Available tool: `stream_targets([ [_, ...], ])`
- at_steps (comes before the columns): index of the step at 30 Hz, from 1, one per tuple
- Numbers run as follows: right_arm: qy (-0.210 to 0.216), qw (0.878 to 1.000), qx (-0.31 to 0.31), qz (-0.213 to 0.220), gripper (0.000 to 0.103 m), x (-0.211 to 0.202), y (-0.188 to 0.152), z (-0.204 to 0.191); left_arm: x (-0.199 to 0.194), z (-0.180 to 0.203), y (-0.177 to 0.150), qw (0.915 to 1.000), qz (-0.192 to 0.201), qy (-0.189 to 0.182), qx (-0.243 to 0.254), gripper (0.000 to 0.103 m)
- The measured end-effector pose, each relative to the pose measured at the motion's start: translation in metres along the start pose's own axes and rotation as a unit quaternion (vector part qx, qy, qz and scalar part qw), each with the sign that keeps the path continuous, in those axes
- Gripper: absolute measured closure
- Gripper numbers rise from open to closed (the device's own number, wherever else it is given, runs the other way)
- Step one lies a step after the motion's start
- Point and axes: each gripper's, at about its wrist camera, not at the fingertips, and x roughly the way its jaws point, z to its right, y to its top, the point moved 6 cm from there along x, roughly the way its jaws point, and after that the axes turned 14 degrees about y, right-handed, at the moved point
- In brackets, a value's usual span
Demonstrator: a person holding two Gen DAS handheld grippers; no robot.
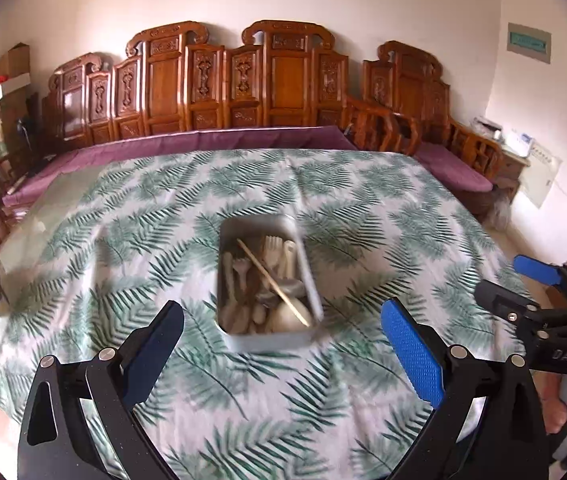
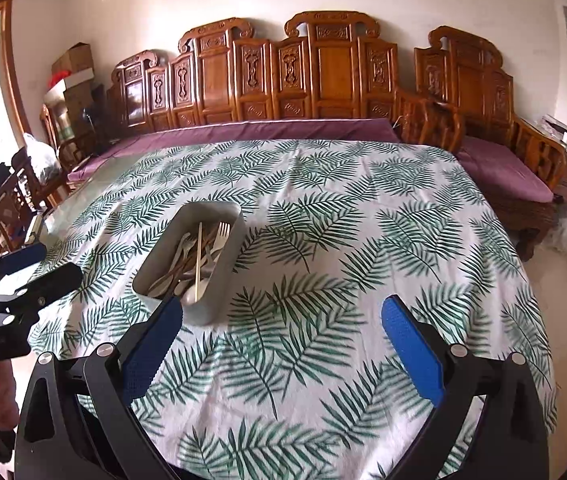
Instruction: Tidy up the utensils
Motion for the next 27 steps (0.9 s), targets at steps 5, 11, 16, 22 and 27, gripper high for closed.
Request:
stream_targets([
  [5,-0.009,1.000,-0.011,0.023,0.003,-0.034,-0.011,-0.008,-0.036,0.009,-0.011,0.9998,0.019,0.004,0.004,0.008],
  [11,-0.007,0.998,-0.021,0.063,0.003,-0.084,-0.011,-0.029,-0.085,0.011,-0.012,0.9985,0.051,0.016,0.008,0.008],
  [16,-0.007,0.994,-0.035,0.108,0.003,-0.132,-0.005,-0.050,-0.129,0.008,-0.007,0.9962,0.085,0.017,0.001,0.008],
  [22,-0.015,0.987,-0.050,0.152,0.003,-0.176,-0.004,-0.068,-0.173,-0.004,-0.003,0.9926,0.118,0.028,-0.014,0.008],
  [27,-0.014,0.983,-0.048,0.175,0.003,-0.199,-0.006,-0.073,-0.194,-0.013,-0.001,0.9895,0.138,0.035,-0.021,0.008],
])
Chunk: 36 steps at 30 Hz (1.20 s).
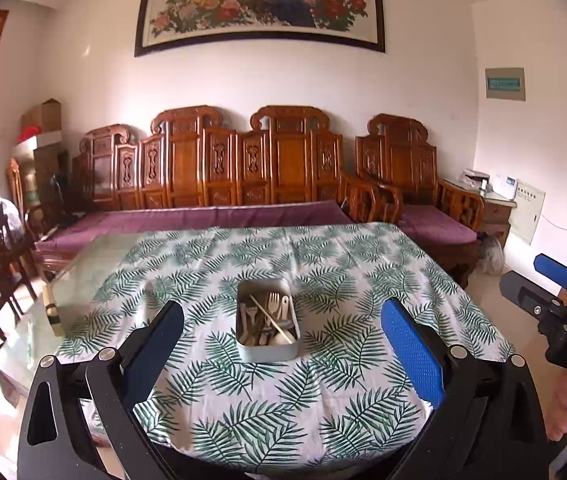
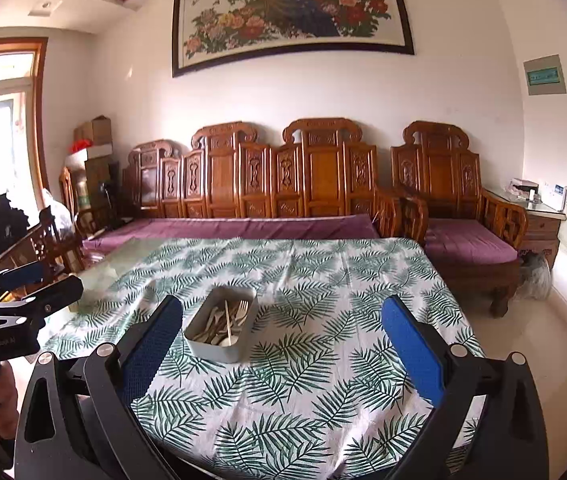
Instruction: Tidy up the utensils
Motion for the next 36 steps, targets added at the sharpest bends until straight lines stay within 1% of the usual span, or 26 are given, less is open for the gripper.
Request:
stream_targets([
  [3,-0.002,1.000,-0.002,0.007,0.003,-0.006,0.002,-0.001,-0.004,-0.002,0.001,1.0000,0.006,0.003,-0.002,0.008],
  [9,-0.001,1.000,-0.002,0.007,0.003,-0.008,0.001,-0.001,-0.008,0.000,0.000,0.9999,0.010,0.003,0.000,0.008],
  [36,-0.001,1.000,-0.005,0.004,0.003,-0.007,-0.001,-0.004,-0.012,0.003,-0.005,0.9999,0.012,-0.004,-0.004,0.008],
])
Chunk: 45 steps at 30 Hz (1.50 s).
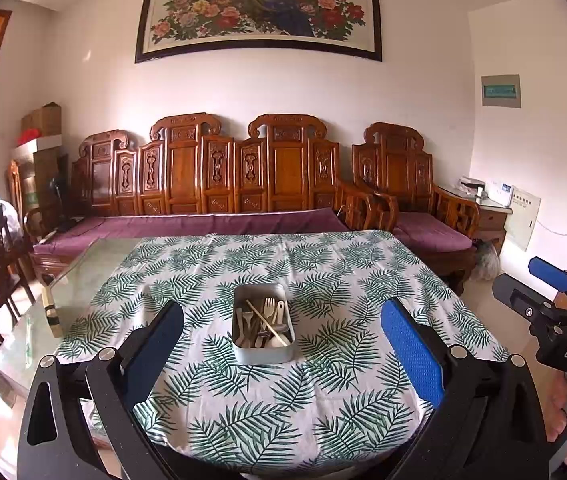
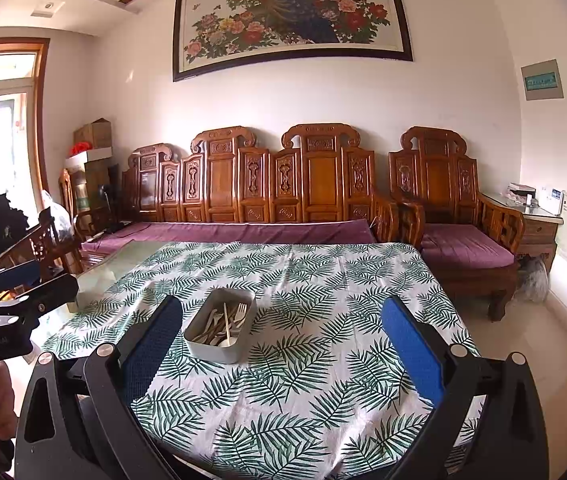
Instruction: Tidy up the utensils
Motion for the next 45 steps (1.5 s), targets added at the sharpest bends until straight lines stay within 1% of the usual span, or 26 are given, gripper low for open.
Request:
stream_targets([
  [45,-0.004,1.000,0.002,0.000,0.003,-0.0032,-0.0025,0.0016,-0.0095,0.0026,0.0004,0.9999,0.010,-0.004,0.001,0.008],
])
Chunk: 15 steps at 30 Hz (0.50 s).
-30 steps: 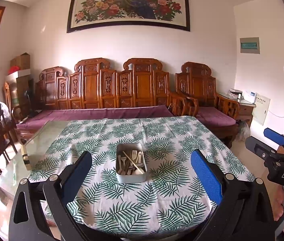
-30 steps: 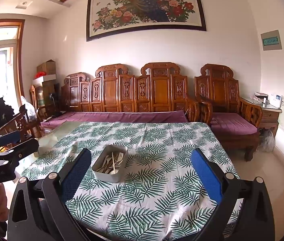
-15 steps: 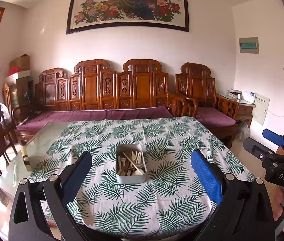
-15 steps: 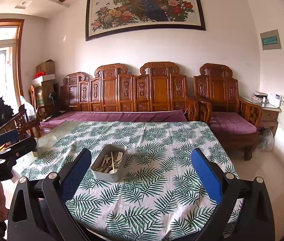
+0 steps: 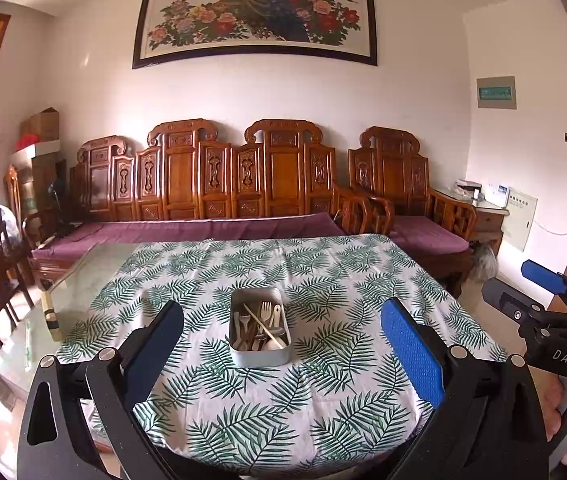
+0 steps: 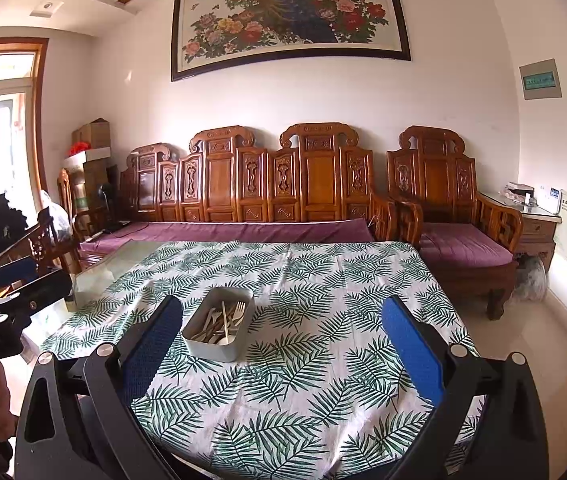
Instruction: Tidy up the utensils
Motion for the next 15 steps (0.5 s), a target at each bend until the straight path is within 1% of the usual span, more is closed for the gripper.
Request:
stream_targets([
  [15,0.000,1.000,0.000,0.001,0.003,0.0000,0.0000,-0.0005,-0.0020,0.0054,0.0029,1.0000,0.001,-0.003,0.001,0.008],
])
